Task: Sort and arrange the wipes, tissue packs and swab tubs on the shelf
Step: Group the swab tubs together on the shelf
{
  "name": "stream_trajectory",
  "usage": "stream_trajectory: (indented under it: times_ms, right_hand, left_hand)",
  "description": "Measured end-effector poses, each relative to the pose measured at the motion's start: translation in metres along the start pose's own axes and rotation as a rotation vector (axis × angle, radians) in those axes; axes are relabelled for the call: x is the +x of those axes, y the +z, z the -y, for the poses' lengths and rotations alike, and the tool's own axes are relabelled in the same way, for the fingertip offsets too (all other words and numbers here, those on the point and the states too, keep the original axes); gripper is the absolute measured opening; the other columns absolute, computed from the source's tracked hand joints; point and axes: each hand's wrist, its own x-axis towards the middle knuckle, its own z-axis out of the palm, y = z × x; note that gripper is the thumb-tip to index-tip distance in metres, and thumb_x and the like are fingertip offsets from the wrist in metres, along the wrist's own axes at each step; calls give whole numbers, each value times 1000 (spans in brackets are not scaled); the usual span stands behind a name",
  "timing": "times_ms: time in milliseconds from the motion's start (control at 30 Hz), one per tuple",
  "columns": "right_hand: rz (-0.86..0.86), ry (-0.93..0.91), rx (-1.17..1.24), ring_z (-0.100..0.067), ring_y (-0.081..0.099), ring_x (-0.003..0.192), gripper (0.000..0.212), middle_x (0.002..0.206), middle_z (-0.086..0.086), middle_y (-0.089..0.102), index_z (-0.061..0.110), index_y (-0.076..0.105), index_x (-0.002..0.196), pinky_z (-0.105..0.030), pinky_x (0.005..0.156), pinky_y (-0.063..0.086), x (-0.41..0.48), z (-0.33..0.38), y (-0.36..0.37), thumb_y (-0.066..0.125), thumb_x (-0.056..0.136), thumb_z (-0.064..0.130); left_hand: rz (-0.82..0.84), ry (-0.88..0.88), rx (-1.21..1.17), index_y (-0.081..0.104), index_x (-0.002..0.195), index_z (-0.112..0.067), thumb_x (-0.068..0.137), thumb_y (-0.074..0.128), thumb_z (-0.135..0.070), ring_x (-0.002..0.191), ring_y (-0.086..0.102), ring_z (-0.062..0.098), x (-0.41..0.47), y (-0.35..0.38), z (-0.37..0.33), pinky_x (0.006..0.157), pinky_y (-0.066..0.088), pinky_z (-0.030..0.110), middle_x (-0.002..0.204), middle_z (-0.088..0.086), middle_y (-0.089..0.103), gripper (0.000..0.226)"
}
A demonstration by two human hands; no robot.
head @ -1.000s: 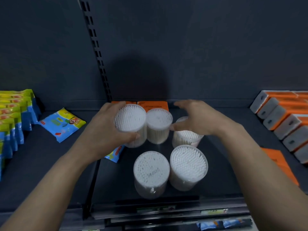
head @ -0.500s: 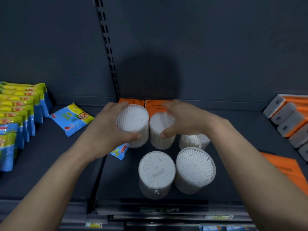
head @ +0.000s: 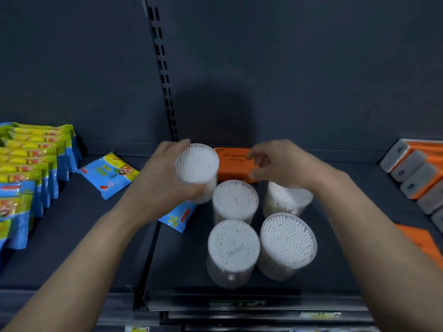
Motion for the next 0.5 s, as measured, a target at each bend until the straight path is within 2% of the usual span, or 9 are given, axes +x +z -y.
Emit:
stream_trajectory:
  times_ms: [133, 333, 400, 500]
  right_hand:
    - [-137, 56, -49, -20, 57, 111, 44, 121, -3, 62, 16, 57, 125, -30, 93, 45, 1, -25, -5, 66, 84, 28]
    - [-157, 101, -92, -24, 47, 124, 51, 134, -7, 52, 15, 50, 132, -35, 103, 39, 6, -49, -9, 65, 86, 30]
    - [-171, 116, -88, -24, 47, 124, 50, 134, -7, 52, 15, 51, 132, -34, 104, 38, 7, -55, -11, 64, 86, 31]
    - [-155, 128, -7, -19, 57, 112, 43, 121, -3, 62, 16, 58, 123, -34, 98, 45, 5, -57, -12, 65, 85, 36]
  left_hand:
    - [29, 28, -46, 33, 142, -22, 62, 81, -35, 109, 32, -8, 21, 8, -4, 90, 24, 12, 135, -11, 36, 94]
    - [199, 58, -88, 32, 143, -20, 68, 79, -26, 121, 35, 1, 48, 23, -10, 94, 27, 14, 138, -12, 35, 89]
    - [230, 73, -90, 32, 143, -21, 67, 79, -27, 119, 36, -1, 55, 25, -13, 89, 30, 8, 136, -14, 35, 89]
    - [248, 88, -102, 31, 143, -22, 69, 78, -24, 112, 37, -3, 61, 26, -19, 67, 39, -4, 130, -18, 33, 87]
